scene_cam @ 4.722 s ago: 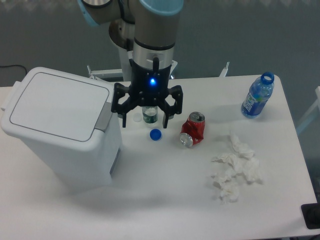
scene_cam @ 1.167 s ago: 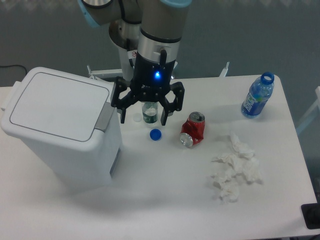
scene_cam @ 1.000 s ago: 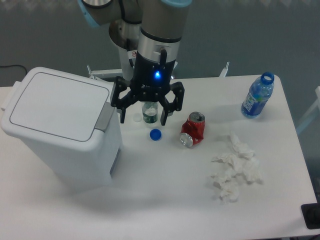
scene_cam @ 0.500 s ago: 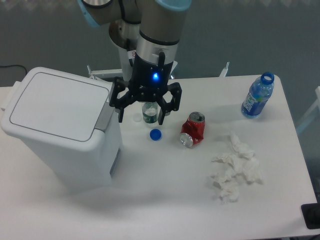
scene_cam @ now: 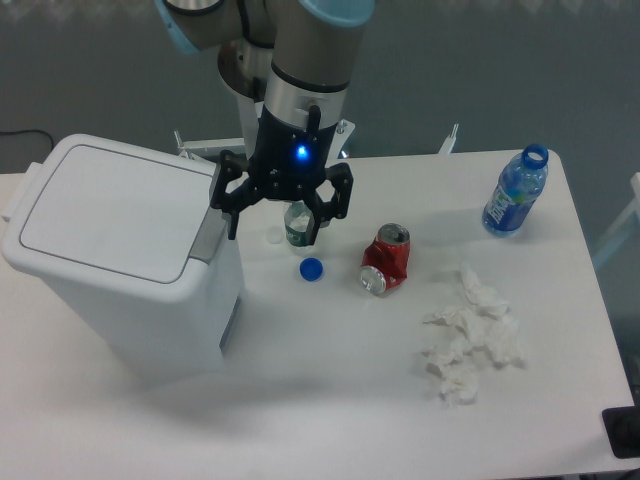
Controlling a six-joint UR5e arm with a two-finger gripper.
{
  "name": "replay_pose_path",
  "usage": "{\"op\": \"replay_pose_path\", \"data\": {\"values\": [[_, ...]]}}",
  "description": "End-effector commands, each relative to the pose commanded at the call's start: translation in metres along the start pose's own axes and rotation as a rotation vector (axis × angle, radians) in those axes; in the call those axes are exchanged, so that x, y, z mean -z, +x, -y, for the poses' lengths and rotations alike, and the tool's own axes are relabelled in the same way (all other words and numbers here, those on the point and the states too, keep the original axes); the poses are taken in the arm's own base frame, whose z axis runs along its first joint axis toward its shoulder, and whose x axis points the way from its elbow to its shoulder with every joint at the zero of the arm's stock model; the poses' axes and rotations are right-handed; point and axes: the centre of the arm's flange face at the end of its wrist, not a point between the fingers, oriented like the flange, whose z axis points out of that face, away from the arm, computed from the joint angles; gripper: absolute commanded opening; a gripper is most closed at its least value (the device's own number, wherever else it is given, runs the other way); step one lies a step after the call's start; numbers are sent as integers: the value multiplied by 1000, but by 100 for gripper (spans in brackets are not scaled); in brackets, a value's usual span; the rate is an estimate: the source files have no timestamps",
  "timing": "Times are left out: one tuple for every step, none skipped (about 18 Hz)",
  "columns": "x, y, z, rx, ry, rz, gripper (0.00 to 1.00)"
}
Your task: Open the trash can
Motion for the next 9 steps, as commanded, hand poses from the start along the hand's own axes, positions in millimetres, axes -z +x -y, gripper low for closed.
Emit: {"op": "replay_pose_path", "data": {"values": [[0, 0, -1, 1, -1, 0, 100], [-1, 0, -1, 1, -3, -1, 100], [-2, 1, -2, -1, -5, -2, 100], [-3, 3, -2, -4, -6, -3, 100], [-3, 4, -3, -5, -8, -4, 100], [-3, 4, -3, -5, -6, -4, 100], [-4, 5, -3, -6, -9, -5, 100], [-4, 5, -3, -7, -9, -5, 100], [-4, 5, -3, -7, -9, -5, 100]]}}
